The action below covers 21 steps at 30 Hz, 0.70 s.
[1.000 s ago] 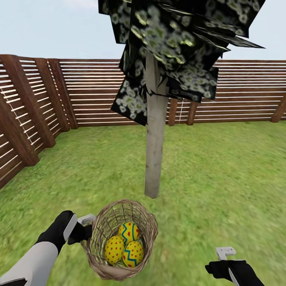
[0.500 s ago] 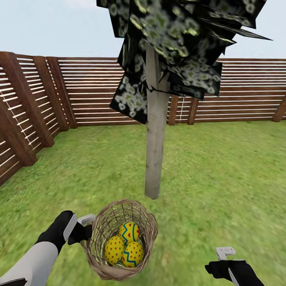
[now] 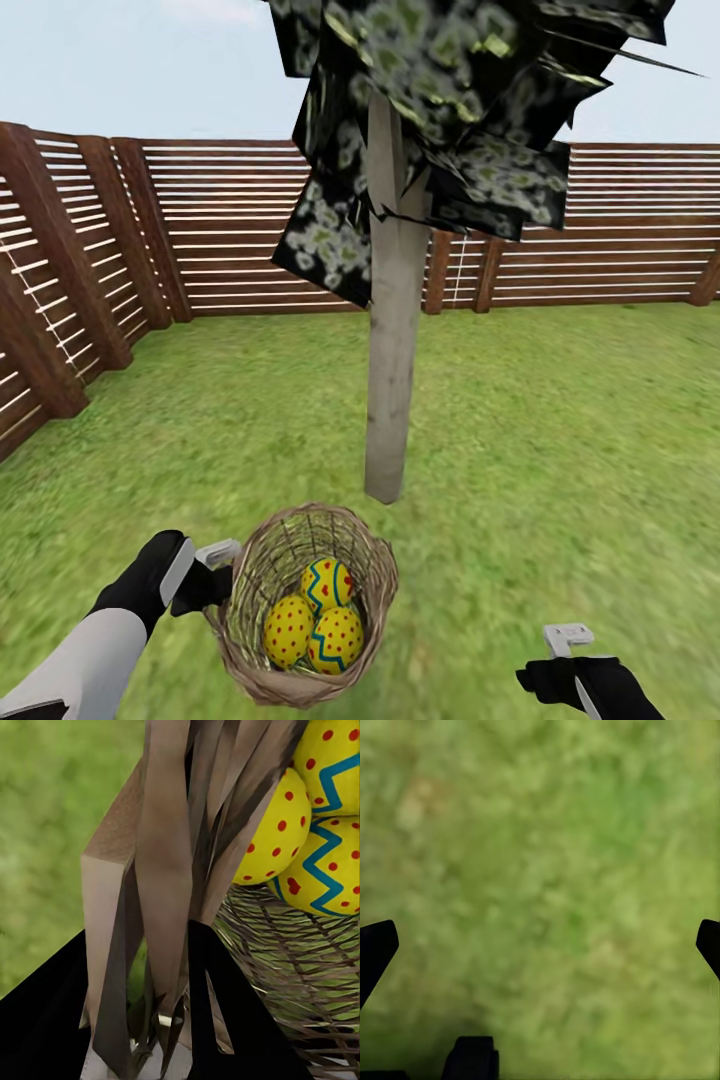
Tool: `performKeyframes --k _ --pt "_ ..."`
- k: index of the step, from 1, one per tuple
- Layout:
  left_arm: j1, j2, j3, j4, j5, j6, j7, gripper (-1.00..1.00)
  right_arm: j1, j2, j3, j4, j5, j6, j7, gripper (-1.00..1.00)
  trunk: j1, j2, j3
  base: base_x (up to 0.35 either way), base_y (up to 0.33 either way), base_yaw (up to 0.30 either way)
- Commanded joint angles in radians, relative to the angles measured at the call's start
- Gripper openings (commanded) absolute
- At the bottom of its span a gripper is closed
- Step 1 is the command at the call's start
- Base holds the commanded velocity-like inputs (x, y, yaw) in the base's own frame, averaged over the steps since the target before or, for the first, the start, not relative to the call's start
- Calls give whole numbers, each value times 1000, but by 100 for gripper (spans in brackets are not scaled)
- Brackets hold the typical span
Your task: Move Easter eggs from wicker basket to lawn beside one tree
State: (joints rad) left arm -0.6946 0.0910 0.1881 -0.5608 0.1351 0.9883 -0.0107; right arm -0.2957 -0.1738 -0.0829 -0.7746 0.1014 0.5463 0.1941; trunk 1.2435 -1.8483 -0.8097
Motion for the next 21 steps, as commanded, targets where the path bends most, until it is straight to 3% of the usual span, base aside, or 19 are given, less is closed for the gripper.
performKeyframes --k 1,10,11,13,15,16,17,21 --pt "-1 0 4 -1 21 4 -2 -100 0 0 -3 -2 11 4 9 100 4 -8 -4 5 0 0" --pt "0 0 4 -1 21 6 -2 -100 0 -3 -5 -4 10 4 23 100 38 -71 -32 103 0 0" --pt "0 0 4 -1 21 6 -2 -100 0 -6 -18 -6 11 3 98 100 42 -78 -35 0 0 0" --pt "0 0 4 -1 21 6 -2 -100 0 -44 -169 -8 13 -1 399 100 50 -92 -42 0 0 0" --pt "0 0 4 -1 21 6 -2 -100 0 -76 -278 -27 16 2 581 100 57 -106 -48 0 0 0" --pt "-1 0 4 -1 22 6 -3 -100 0 -105 -300 -46 14 7 623 100 61 -113 -51 0 0 0" --pt "-1 0 5 0 23 6 -3 -100 0 -114 -306 -72 13 8 634 100 65 -120 -54 0 0 0" --pt "0 0 4 1 23 7 -3 -100 0 -113 -323 -98 13 9 636 100 80 -148 -67 221 0 0"
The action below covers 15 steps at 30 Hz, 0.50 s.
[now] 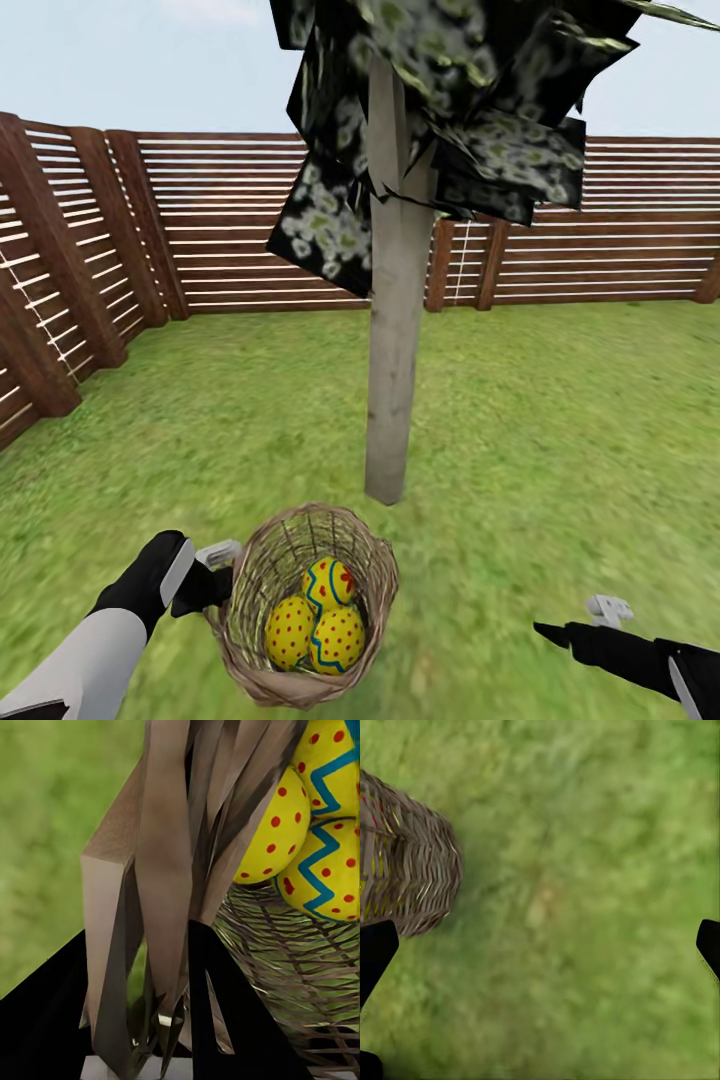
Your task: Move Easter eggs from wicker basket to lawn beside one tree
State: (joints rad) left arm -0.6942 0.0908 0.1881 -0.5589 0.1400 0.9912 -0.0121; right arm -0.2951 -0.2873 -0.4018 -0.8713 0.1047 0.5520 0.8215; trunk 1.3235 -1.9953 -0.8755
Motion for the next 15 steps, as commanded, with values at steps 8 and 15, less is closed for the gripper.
performKeyframes --k 8,15 --pt "-1 -1 4 -4 17 4 -2 -100 -1 2 -4 2 12 3 7 100 31 -57 -26 34 0 0" --pt "-1 -1 4 -4 17 4 -2 -100 -1 2 -4 2 12 3 7 100 58 -106 -48 7 0 0"
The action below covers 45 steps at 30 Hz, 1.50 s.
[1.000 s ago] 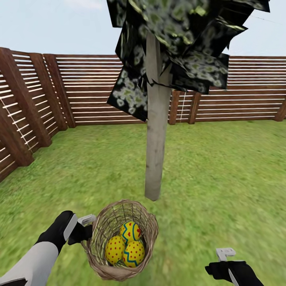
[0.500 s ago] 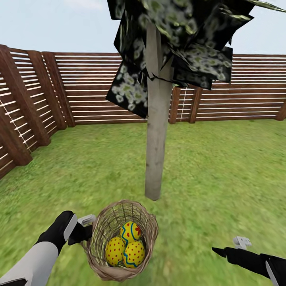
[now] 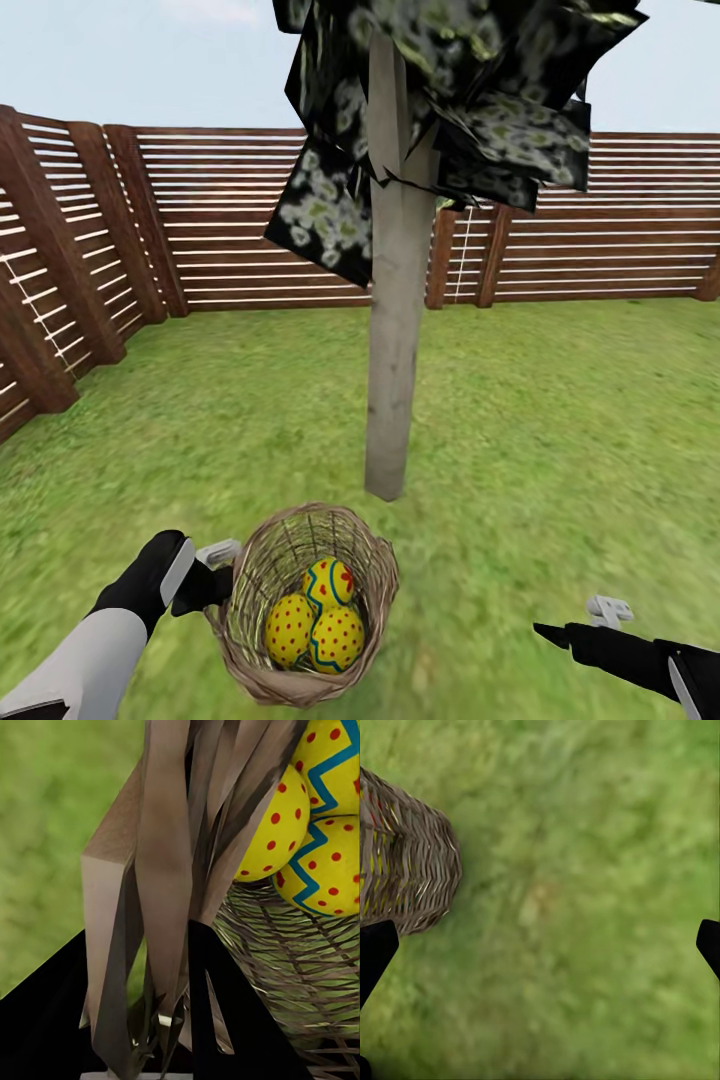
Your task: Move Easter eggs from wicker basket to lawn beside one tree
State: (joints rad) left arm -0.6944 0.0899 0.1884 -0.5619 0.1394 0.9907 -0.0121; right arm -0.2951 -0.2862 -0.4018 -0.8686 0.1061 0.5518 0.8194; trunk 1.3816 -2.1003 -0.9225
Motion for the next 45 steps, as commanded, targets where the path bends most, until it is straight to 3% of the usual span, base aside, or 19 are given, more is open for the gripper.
performKeyframes --k 1,9,12,16,19,26,27,32,45 --pt "-1 0 3 -1 17 4 -2 -100 -1 1 -4 -1 10 3 9 100 4 -8 -4 7 0 0" --pt "-1 0 3 -1 17 4 -2 -100 -1 1 -4 -1 10 3 9 100 34 -64 -29 7 0 0" --pt "-1 -17 5 -2 17 6 1 -100 -1 1 -3 2 10 4 9 100 34 -64 -29 2 0 0" --pt "-1 -19 5 -2 1 -4 -2 -100 -2 -2 -3 0 13 0 8 100 34 -64 -29 0 0 0" --pt "-1 -19 5 -1 -33 -4 -3 -100 -7 -1 -3 0 12 0 8 100 34 -64 -29 7 0 0" --pt "-1 -18 5 -1 -37 7 -3 -100 -7 -1 -3 0 12 0 7 100 34 -64 -29 281 0 0" --pt "-1 -18 5 -1 0 -4 -3 -100 -7 -1 -3 0 12 0 7 100 34 -64 -29 316 0 0" --pt "-1 -19 4 -1 0 -4 -2 -100 -7 -1 -3 0 12 0 7 100 34 -64 -29 285 0 0" --pt "-1 -21 3 1 -1 -6 -2 -100 -7 -1 -3 0 12 0 7 100 34 -64 -29 8 0 0"
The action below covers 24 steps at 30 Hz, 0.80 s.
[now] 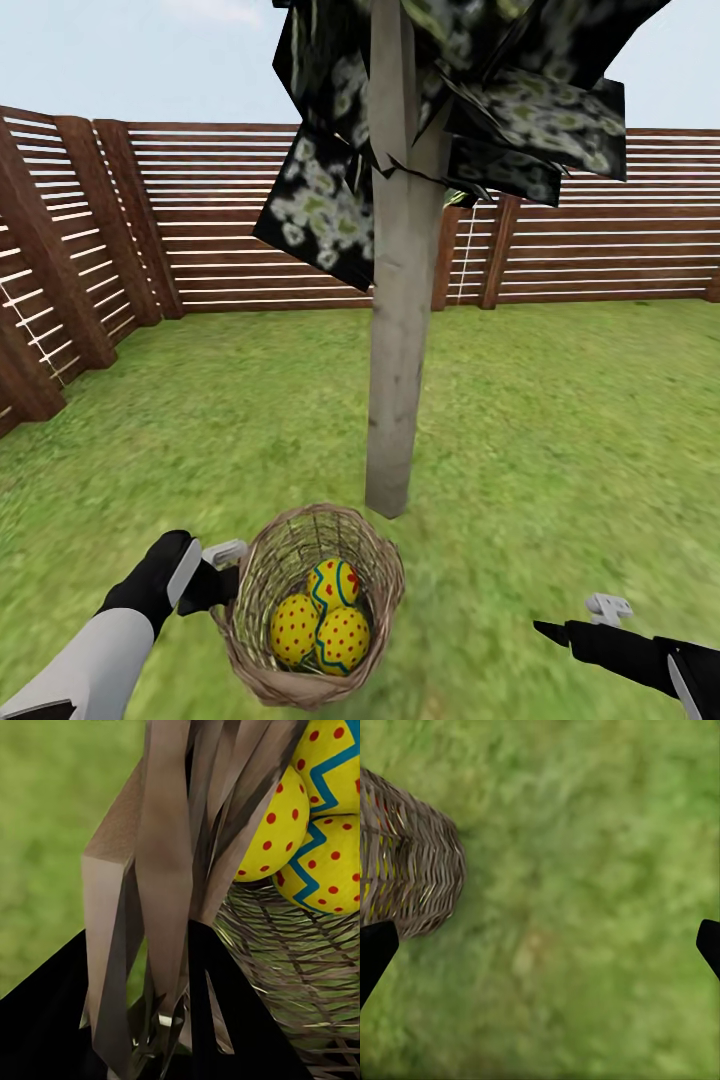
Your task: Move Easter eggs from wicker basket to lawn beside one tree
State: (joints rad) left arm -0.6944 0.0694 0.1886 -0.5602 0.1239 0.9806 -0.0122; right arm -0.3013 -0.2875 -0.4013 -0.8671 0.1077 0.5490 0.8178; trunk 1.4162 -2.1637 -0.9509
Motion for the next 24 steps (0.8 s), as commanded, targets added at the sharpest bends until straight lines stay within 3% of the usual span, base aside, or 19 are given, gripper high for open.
performKeyframes --k 1,12,17,18,24 --pt "-1 0 3 -1 14 4 -2 -100 -1 1 -4 -1 10 3 9 100 0 0 -1 0 0 0" --pt "-1 0 5 -1 16 6 -3 -100 -1 1 -4 -1 10 3 9 100 27 -49 -23 0 0 0" --pt "-1 1 5 -2 15 6 -3 -100 -1 1 -4 -1 10 3 9 100 27 -49 -23 0 0 0" --pt "-1 2 5 -2 15 5 -3 100 -1 1 -4 -1 10 3 9 100 27 -49 -23 0 0 0" --pt "-1 3 6 -3 17 4 -2 100 -1 1 -4 -1 10 3 9 100 27 -49 -23 0 0 0"
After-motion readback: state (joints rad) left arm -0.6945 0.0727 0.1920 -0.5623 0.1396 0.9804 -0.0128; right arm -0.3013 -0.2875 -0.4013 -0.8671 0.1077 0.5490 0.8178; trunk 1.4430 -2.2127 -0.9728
